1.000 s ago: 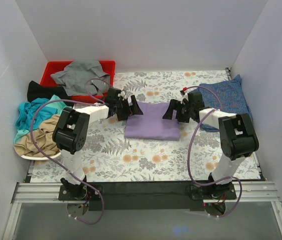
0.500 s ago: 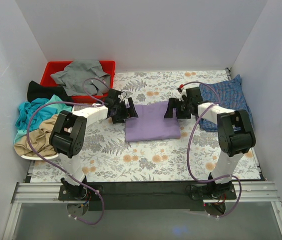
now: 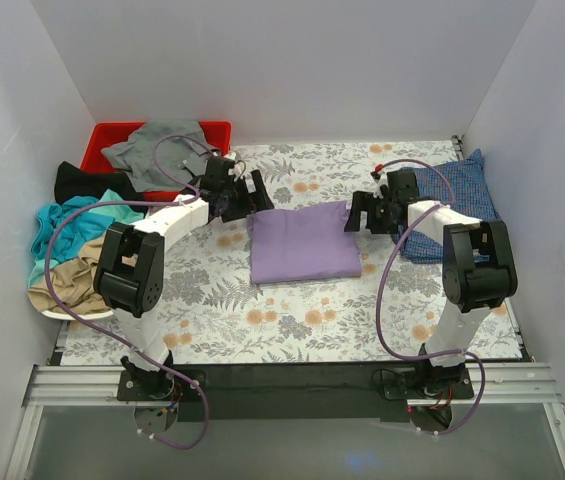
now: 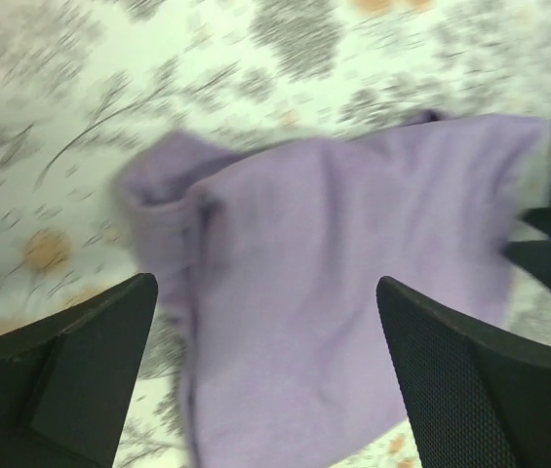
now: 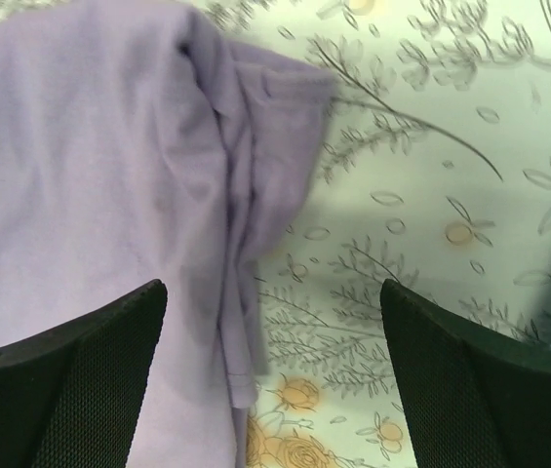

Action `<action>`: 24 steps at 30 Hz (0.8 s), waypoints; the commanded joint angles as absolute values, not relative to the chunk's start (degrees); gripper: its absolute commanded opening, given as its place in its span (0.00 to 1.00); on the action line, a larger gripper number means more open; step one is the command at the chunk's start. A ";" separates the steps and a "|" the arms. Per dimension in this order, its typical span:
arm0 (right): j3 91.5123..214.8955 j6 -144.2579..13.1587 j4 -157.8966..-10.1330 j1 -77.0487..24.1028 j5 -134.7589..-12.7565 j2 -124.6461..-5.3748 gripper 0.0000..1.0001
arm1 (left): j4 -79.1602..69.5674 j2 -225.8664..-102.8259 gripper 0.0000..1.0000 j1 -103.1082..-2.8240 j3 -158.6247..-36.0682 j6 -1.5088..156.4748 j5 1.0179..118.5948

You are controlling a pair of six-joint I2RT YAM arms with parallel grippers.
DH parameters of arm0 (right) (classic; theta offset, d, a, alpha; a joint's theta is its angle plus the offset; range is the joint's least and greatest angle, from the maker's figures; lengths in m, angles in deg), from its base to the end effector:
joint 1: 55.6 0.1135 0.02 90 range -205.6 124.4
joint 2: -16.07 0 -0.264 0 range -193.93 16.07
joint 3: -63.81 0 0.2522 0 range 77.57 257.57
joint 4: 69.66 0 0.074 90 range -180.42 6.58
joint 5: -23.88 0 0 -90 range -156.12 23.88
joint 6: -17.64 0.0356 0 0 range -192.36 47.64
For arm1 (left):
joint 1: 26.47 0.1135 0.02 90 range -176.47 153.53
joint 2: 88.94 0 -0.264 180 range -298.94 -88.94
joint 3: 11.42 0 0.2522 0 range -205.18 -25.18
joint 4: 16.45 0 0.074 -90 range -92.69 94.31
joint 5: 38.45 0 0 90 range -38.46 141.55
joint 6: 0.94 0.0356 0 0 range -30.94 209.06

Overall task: Fold and stack the t-shirts
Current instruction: Fold the tshirt

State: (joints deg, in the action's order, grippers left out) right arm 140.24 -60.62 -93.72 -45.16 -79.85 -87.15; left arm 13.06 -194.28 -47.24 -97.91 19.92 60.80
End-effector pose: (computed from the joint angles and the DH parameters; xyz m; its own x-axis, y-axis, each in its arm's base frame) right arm 0.3663 0.0761 0.1726 -0.8125 0.0513 -0.5807 -0.1615 0.9374 0.3087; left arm 0.3729 -0.1476 0.2050 -0.6692 -0.7326 -0.1243 -0.4928 0.5628 -0.6637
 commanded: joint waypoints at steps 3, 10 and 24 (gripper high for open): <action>147.70 -60.32 -91.33 -45.23 -91.40 -87.20 0.92 | 5.14 -192.64 0.95 -47.47 -103.48 19.28 75.26; 149.73 -58.66 -86.42 -44.79 -101.70 -88.34 0.93 | 1.27 -196.69 0.95 -47.47 -101.92 16.56 83.27; 152.02 -61.20 -83.33 -44.17 -97.80 -99.33 0.93 | -5.25 -203.64 0.95 -46.33 -96.28 17.52 76.69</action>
State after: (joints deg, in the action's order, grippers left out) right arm 150.87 -58.47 -84.68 -44.33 -104.38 -100.22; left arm -4.39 -204.01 -47.13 -96.05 15.68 80.45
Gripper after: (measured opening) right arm 0.928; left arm 0.947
